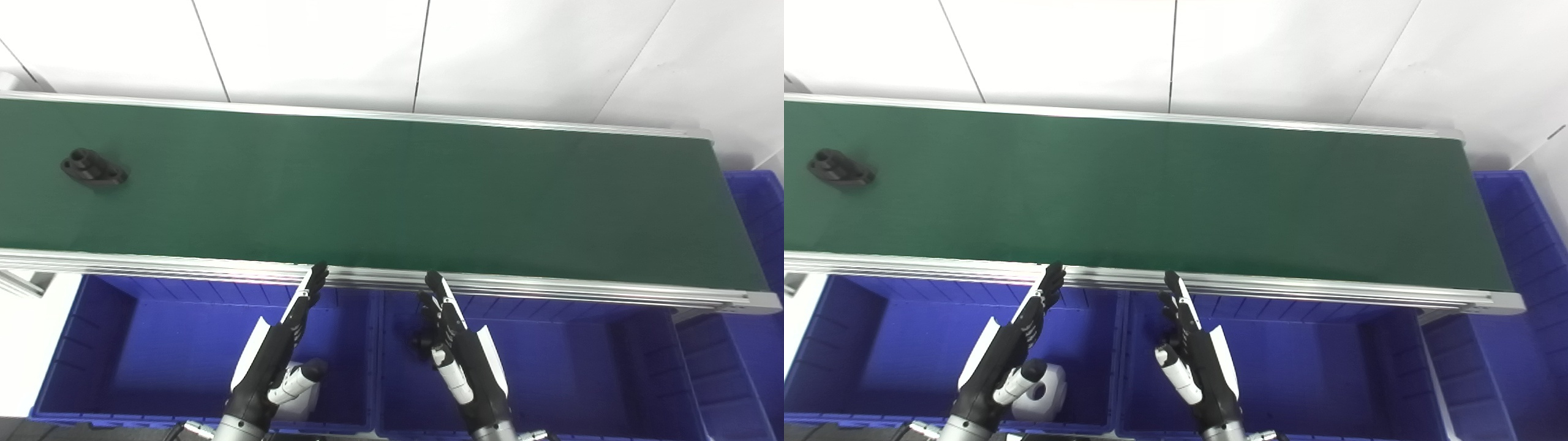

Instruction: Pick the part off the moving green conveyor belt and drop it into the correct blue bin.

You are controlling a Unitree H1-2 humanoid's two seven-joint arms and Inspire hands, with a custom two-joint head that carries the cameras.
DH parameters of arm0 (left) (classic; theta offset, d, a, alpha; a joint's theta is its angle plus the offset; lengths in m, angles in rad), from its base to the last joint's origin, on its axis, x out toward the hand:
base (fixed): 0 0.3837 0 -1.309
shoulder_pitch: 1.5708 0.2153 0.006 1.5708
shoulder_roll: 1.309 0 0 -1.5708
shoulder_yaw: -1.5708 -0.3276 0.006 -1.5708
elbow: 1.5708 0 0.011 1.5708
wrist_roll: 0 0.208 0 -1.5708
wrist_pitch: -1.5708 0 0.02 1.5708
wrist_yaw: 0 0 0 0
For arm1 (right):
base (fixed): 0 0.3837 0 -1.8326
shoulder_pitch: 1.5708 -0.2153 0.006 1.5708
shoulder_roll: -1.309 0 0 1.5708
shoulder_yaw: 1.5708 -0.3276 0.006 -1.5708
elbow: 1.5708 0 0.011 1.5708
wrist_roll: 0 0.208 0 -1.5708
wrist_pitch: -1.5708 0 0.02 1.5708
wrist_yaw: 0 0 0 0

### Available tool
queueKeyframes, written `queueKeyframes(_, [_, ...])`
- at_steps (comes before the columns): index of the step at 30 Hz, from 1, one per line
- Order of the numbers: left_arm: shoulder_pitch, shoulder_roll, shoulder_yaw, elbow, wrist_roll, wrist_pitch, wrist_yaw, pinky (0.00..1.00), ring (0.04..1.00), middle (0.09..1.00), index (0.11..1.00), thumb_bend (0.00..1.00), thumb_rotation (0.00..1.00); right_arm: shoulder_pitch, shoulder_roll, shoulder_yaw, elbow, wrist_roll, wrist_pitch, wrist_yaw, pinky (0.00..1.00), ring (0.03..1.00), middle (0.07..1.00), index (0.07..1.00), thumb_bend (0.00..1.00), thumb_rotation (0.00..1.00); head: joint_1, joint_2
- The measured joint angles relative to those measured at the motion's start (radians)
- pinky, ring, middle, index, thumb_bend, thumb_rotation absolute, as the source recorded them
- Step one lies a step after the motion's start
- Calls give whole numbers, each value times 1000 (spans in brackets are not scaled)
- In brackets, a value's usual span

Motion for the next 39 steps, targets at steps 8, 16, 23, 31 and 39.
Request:
queueKeyframes(8, [0, 2, -3, 0, -5, 0, -3, 1000, 1000, 1000, 1000, 973, 906, 0, 0, 0, 1, 0, 0, 0, 919, 937, 985, 996, 893, 992, 6, -3])
queueKeyframes(16, [4, 26, -12, -6, -22, 8, -19, 1000, 1000, 1000, 1000, 962, 900, 0, 0, 1, 7, 4, 0, 1, 924, 943, 985, 994, 900, 973, -3, -8])
queueKeyframes(23, [16, 28, -12, -24, -39, 10, -23, 1000, 1000, 1000, 1000, 955, 889, 0, 0, 3, 7, 2, 0, 1, 924, 944, 985, 999, 896, 966, -2, -8])
queueKeyframes(31, [16, 27, -13, -26, -41, 15, -25, 1000, 1000, 1000, 1000, 955, 891, 0, 0, 3, 7, 3, 0, 1, 921, 936, 981, 996, 902, 949, 5, -8])
queueKeyframes(39, [16, 26, -18, -26, -43, 15, -25, 1000, 1000, 1000, 1000, 956, 886, 0, -2, 2, 7, 2, 0, 1, 918, 933, 980, 995, 903, 952, 9, -12])
